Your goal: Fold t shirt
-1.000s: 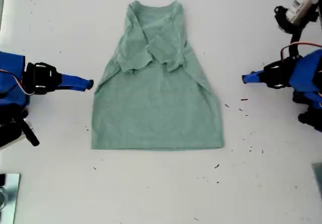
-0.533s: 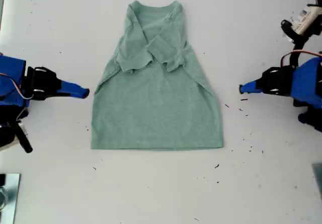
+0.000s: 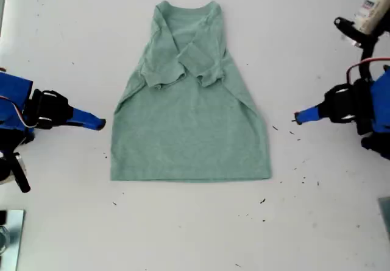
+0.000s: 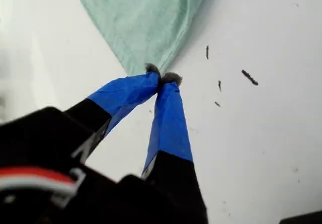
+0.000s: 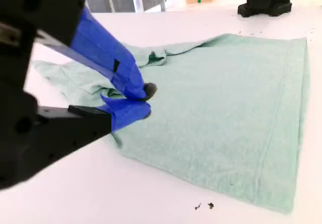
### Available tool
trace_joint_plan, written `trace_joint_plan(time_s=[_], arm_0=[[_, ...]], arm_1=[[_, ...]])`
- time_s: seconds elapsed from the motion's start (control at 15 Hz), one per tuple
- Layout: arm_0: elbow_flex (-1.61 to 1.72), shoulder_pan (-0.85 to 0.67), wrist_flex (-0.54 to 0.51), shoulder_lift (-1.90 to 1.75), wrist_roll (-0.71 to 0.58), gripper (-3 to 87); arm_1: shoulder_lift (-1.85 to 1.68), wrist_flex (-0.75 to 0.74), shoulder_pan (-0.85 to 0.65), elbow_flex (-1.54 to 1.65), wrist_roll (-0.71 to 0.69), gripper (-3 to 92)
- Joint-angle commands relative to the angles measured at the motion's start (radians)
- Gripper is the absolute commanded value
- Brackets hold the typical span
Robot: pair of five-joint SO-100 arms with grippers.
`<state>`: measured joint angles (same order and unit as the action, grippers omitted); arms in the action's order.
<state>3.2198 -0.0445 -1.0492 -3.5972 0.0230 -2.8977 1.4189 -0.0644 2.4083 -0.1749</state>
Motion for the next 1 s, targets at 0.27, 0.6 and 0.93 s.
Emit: trace_joint_plan(time_s=[0.27,0.6,0.93], arm_0=[[0.005,-0.017,-0.003,-0.008,-0.014,-0.2],[0.008,-0.015,-0.002,-0.008,-0.025,-0.2],[0.011,-0.006,0.003,-0.008,-0.026,-0.2]], arm_1=[[0.851,0.325,0.129,-0.992,-0.078,37.0],[1.023,0.276,0.172,-0.877,-0.023,35.2],[1.071,-0.069,0.196,-0.523,0.009,31.6]])
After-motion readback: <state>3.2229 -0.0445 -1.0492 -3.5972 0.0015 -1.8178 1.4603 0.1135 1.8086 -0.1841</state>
